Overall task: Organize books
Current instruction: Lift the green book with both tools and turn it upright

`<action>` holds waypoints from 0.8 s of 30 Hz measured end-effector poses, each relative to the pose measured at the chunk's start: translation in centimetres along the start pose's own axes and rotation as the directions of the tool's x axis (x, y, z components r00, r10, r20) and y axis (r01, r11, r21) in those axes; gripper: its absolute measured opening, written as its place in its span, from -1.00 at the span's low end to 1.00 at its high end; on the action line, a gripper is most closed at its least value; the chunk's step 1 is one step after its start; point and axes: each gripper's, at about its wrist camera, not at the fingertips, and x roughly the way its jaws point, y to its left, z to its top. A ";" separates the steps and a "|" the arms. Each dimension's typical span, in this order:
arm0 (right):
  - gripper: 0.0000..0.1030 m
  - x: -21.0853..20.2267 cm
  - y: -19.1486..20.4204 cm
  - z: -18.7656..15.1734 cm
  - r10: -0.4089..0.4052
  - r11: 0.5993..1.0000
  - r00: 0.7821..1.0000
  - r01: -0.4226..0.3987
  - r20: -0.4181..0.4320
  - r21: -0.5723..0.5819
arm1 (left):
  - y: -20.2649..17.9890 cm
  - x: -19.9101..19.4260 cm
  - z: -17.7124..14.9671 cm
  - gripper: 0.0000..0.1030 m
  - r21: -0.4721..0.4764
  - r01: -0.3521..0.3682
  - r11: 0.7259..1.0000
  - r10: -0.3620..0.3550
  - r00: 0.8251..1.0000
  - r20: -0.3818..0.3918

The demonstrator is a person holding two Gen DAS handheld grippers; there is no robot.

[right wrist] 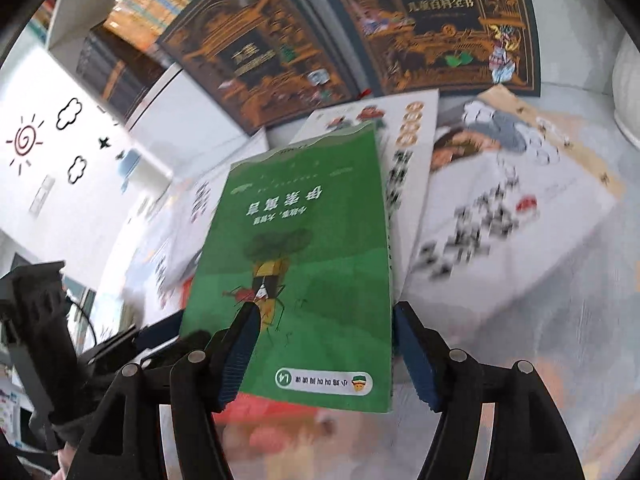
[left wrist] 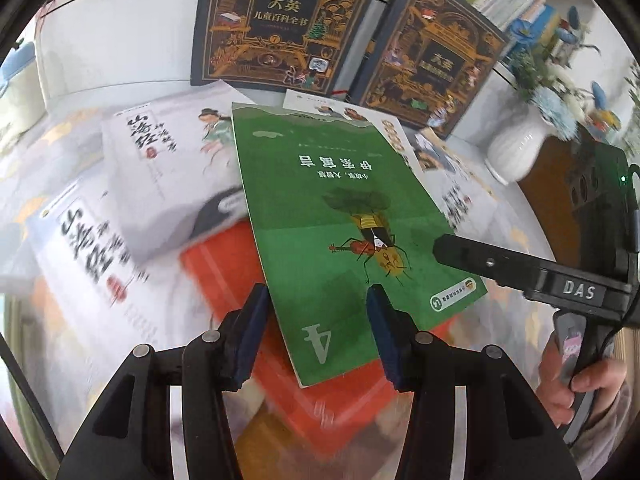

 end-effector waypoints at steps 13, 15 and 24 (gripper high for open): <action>0.36 -2.7 2.4 -7.0 -0.056 0.998 0.994 0.054 -0.090 -0.027 | -2.6 -3.8 -7.3 -0.10 0.127 0.033 0.991 -0.018 0.993 -0.117; 0.41 -3.0 2.5 -7.9 -0.044 0.998 0.992 0.040 -0.115 -0.039 | -3.3 -4.8 -9.3 -0.10 0.163 0.069 0.984 -0.044 0.987 -0.152; 0.41 -3.4 1.4 -7.1 -0.058 0.998 0.996 0.058 -0.072 -0.003 | -2.5 -6.0 -8.8 -0.11 0.206 0.087 0.975 -0.059 0.989 -0.136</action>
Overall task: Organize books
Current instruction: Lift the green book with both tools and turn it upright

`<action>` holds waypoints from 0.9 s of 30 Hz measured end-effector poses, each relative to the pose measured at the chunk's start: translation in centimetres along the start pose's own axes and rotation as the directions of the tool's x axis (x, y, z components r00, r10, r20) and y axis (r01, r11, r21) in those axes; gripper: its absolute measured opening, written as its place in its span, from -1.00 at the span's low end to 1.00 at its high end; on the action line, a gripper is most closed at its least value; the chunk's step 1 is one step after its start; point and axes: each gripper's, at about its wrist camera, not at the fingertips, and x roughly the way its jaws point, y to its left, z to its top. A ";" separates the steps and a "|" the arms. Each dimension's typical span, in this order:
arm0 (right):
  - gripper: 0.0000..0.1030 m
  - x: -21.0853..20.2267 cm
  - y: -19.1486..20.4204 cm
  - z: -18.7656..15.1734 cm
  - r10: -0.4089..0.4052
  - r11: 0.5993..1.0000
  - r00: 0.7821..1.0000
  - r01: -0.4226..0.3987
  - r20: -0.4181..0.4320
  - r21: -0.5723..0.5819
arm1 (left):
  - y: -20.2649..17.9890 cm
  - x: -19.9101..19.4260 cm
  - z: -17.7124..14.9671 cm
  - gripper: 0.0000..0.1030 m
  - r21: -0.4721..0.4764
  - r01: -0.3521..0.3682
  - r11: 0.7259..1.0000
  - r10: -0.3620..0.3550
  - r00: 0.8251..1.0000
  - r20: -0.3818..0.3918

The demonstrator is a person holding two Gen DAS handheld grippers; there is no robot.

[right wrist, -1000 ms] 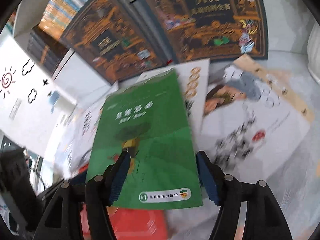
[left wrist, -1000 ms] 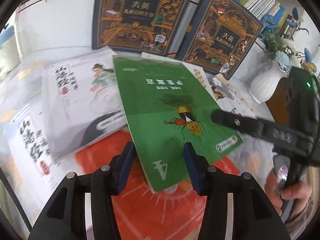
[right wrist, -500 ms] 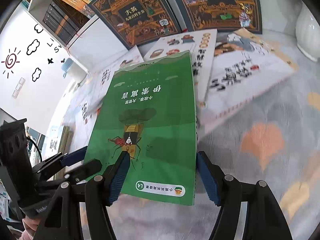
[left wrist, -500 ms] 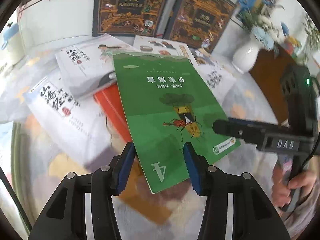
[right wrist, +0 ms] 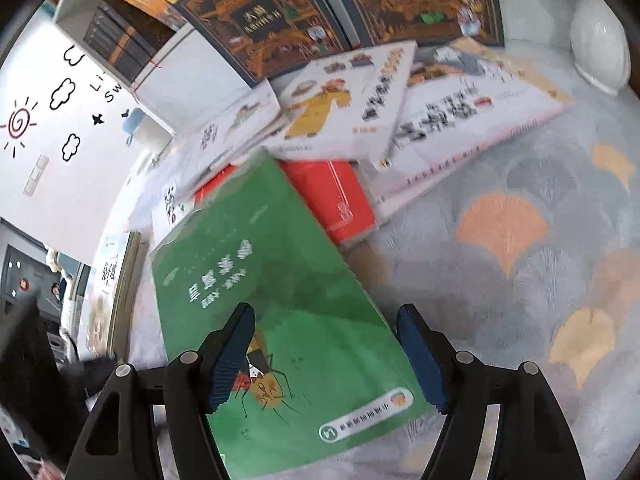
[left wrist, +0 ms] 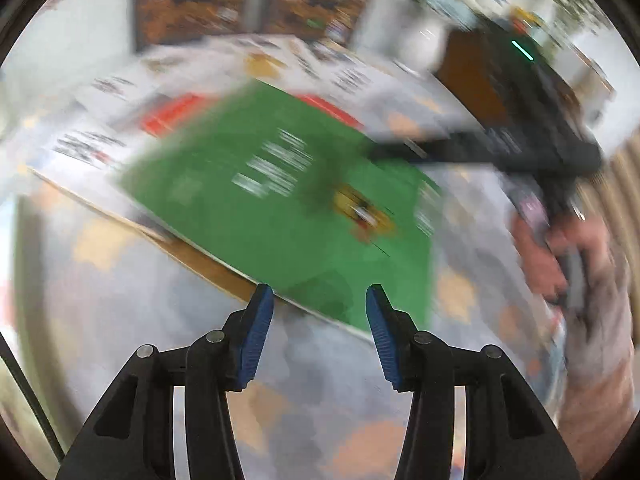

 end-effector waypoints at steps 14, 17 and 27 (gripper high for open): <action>0.42 4.6 3.5 5.8 0.026 0.999 1.000 -0.026 0.006 -0.032 | 6.7 2.8 6.4 -0.14 -0.062 -0.107 0.992 0.110 0.993 0.052; 0.42 5.5 4.5 6.7 0.014 0.998 1.000 -0.015 -0.014 -0.060 | 5.9 2.3 5.2 -0.14 -0.035 -0.077 0.996 0.078 0.997 0.030; 0.42 7.5 11.5 3.9 0.167 0.962 0.972 -0.197 -0.163 -0.190 | 3.8 -2.2 -2.4 -0.14 -0.065 0.119 0.991 -0.123 0.990 -0.069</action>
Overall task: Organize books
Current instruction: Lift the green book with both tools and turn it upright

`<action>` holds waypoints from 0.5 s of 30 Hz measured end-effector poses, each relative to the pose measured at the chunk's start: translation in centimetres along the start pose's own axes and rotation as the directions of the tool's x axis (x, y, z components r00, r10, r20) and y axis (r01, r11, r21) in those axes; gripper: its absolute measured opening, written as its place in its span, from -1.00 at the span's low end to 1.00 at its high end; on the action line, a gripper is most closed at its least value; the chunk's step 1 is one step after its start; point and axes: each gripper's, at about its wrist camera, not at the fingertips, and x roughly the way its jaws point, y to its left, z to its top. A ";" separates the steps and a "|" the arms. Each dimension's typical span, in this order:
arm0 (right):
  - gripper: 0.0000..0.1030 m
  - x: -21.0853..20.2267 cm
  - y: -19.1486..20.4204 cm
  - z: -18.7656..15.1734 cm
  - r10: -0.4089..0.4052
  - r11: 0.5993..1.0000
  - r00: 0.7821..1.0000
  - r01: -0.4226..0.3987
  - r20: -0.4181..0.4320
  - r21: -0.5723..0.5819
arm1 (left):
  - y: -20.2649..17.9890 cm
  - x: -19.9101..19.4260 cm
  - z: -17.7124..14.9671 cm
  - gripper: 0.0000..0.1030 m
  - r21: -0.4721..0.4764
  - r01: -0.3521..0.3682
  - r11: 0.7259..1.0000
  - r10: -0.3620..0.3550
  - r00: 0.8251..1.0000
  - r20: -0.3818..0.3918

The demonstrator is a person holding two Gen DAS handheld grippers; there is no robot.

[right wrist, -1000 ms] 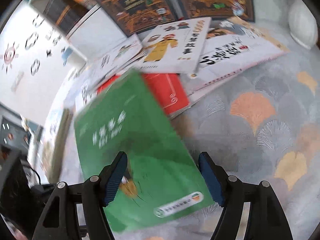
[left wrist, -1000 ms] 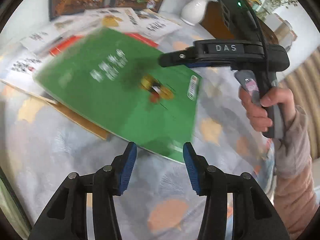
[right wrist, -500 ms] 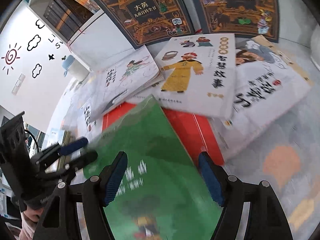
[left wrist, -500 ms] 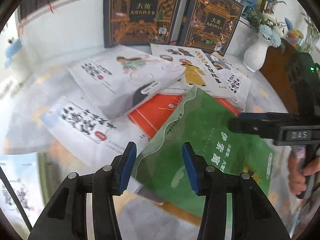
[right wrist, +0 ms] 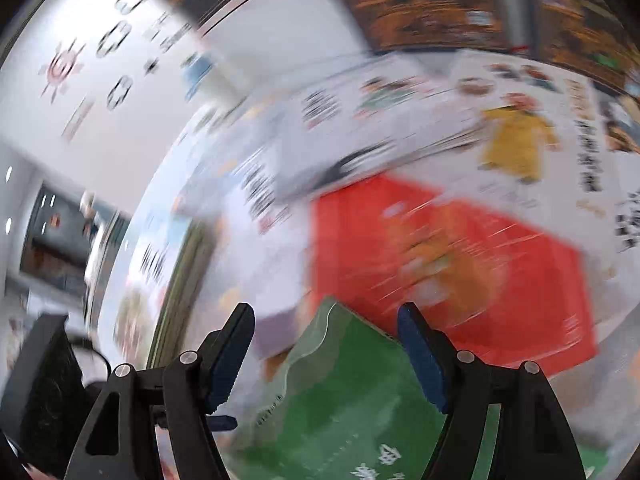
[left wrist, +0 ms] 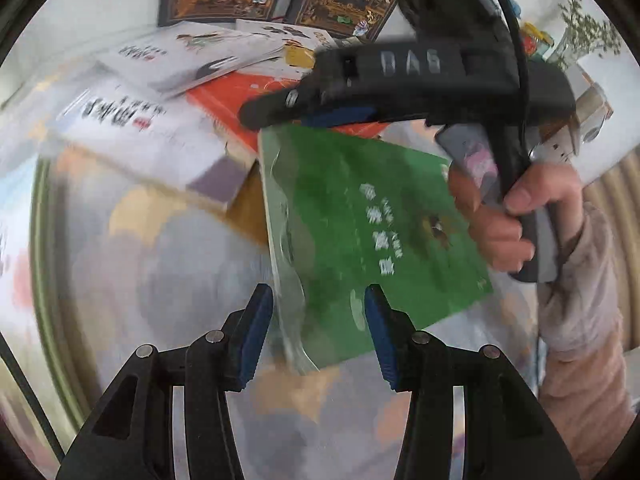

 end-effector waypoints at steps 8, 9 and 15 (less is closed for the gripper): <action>0.34 -4.5 1.9 -5.9 -0.028 1.000 0.999 0.028 0.031 0.005 | -0.7 -2.8 -0.8 -0.14 0.113 -0.119 0.987 0.115 0.993 0.033; 0.34 -5.3 1.2 -6.6 -0.047 0.998 0.998 0.046 0.040 0.037 | -0.7 -2.8 -0.4 -0.14 0.117 -0.125 0.985 0.121 0.992 0.045; 0.34 -10.3 -4.0 -15.9 0.000 0.956 0.998 -0.019 0.066 0.292 | -1.8 -0.5 3.3 -0.14 0.218 -0.113 0.969 0.095 0.991 0.090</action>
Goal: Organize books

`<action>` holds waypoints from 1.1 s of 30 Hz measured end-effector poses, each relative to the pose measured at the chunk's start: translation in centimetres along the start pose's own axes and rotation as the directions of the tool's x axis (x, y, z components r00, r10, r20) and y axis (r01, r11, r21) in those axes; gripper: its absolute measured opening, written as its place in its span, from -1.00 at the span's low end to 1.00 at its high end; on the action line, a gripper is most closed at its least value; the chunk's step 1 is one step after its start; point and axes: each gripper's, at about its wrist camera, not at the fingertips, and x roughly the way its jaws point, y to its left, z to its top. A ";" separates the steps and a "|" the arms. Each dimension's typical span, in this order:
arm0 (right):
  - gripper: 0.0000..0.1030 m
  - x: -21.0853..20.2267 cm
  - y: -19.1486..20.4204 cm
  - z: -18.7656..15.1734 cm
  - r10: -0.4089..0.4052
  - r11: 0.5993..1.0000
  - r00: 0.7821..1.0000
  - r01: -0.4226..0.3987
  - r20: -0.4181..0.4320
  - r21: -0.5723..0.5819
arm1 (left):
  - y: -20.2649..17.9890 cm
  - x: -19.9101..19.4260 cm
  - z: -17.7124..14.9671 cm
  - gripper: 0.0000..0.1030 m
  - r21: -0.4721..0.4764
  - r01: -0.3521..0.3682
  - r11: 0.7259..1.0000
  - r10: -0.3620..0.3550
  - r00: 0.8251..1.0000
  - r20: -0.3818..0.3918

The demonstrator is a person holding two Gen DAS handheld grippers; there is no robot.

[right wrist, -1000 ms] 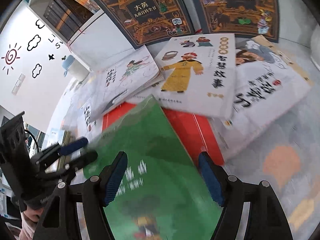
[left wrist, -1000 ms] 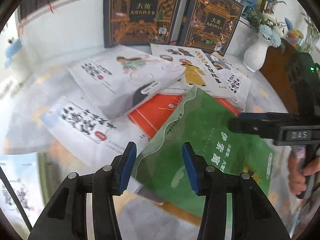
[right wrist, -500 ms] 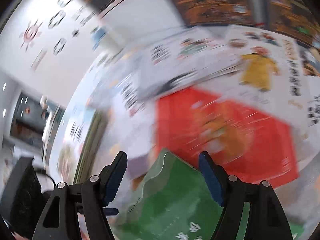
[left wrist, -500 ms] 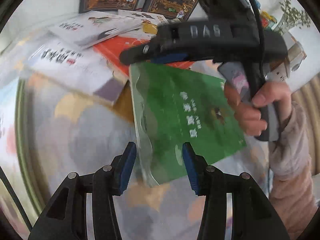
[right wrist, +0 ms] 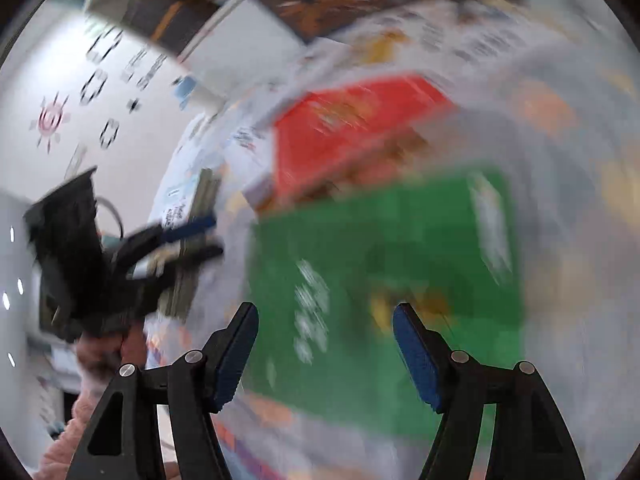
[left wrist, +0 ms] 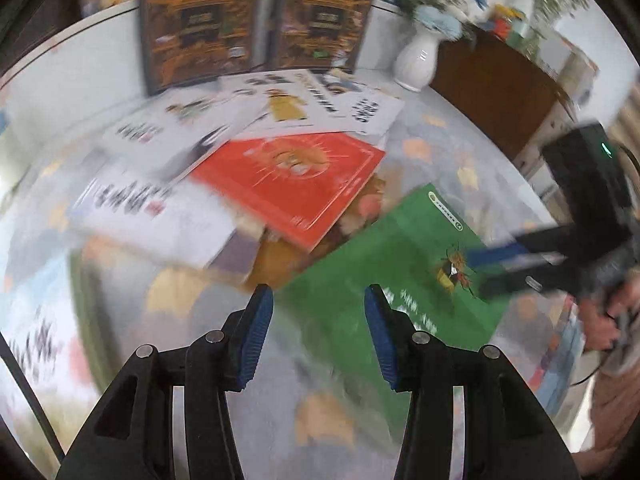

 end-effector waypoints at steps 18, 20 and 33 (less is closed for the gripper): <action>0.35 -2.0 -3.4 -2.2 -0.104 0.992 0.994 0.102 0.023 0.077 | -2.6 4.0 -1.9 -0.10 0.014 0.037 0.999 -0.034 0.979 -0.199; 0.38 -1.9 -3.3 -0.7 -0.125 0.991 0.991 0.123 0.040 0.052 | -3.5 3.6 -4.0 -0.08 -0.024 0.131 0.991 -0.133 0.959 -0.249; 0.33 0.0 -3.4 -3.8 0.100 0.994 0.990 -0.096 -0.100 0.043 | -1.7 3.1 -6.3 -0.53 -0.210 0.241 0.948 -0.281 0.940 -0.193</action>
